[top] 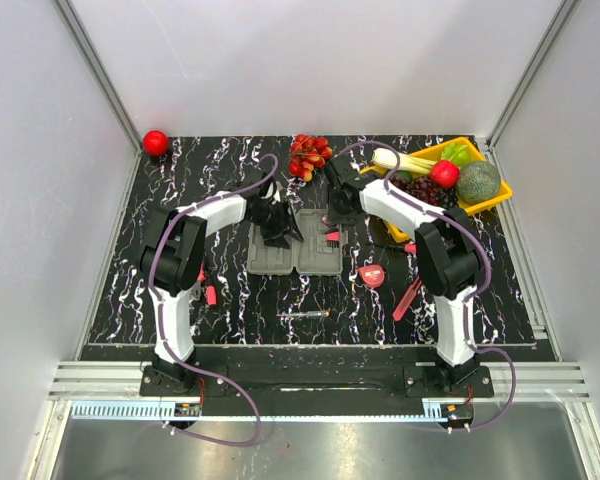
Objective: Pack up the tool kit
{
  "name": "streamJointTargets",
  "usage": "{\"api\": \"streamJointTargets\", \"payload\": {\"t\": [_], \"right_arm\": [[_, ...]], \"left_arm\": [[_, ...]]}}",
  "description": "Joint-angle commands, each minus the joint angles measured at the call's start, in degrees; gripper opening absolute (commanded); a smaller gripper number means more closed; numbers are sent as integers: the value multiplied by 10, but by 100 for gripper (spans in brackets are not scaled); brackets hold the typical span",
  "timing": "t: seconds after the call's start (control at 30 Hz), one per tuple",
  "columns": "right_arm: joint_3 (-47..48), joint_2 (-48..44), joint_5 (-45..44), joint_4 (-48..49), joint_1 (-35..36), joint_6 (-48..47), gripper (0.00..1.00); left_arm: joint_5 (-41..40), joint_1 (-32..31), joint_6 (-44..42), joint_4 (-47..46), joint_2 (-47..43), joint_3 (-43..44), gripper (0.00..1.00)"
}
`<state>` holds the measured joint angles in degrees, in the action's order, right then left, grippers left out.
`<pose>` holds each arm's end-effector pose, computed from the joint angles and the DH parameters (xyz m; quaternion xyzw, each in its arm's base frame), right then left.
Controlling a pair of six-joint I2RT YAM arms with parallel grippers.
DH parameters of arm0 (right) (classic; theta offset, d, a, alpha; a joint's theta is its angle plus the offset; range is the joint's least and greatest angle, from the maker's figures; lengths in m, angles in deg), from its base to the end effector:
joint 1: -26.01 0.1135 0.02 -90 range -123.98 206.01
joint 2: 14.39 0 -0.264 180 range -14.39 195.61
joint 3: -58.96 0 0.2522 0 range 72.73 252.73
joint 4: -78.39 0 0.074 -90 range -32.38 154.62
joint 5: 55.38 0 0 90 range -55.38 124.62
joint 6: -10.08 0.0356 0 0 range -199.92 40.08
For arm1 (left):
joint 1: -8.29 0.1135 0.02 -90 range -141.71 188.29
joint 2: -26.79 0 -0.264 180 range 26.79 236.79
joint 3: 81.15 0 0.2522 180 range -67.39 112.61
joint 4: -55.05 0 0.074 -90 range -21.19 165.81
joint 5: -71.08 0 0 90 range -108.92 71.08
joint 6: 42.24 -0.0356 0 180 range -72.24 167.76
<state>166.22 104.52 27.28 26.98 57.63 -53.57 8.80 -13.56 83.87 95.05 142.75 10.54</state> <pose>0.3806 0.2290 0.1962 -0.0297 0.9702 0.0582 0.2335 0.3756 -0.1684 0.1521 -0.0646 0.9458 -0.3090 0.0760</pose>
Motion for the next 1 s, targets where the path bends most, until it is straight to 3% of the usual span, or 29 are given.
{"api": "streamJointTargets", "payload": {"t": [0.0, 0.13, 0.3, 0.37, 0.73, 0.97], "right_arm": [[35, -106, -42, -11, 2, -8, 52], [-6, -164, -55, -44, 0, -30, 71], [-95, -231, -66, -95, -2, -43, 92], [-131, -250, -77, -116, -2, -28, 99], [-253, -252, -40, -110, -2, -29, 99], [-273, -197, 9, -53, -2, -61, 99]], "left_arm": [[-7, 6, -9, 10, -55, 57, 59], [-7, 7, -23, 34, -80, 107, 70], [-30, 14, -46, 36, -136, 108, 99], [-53, 22, -52, 36, -163, 94, 99], [-121, 67, -33, -25, -274, -83, 99], [-109, 71, -30, -33, -279, -107, 99]]}}
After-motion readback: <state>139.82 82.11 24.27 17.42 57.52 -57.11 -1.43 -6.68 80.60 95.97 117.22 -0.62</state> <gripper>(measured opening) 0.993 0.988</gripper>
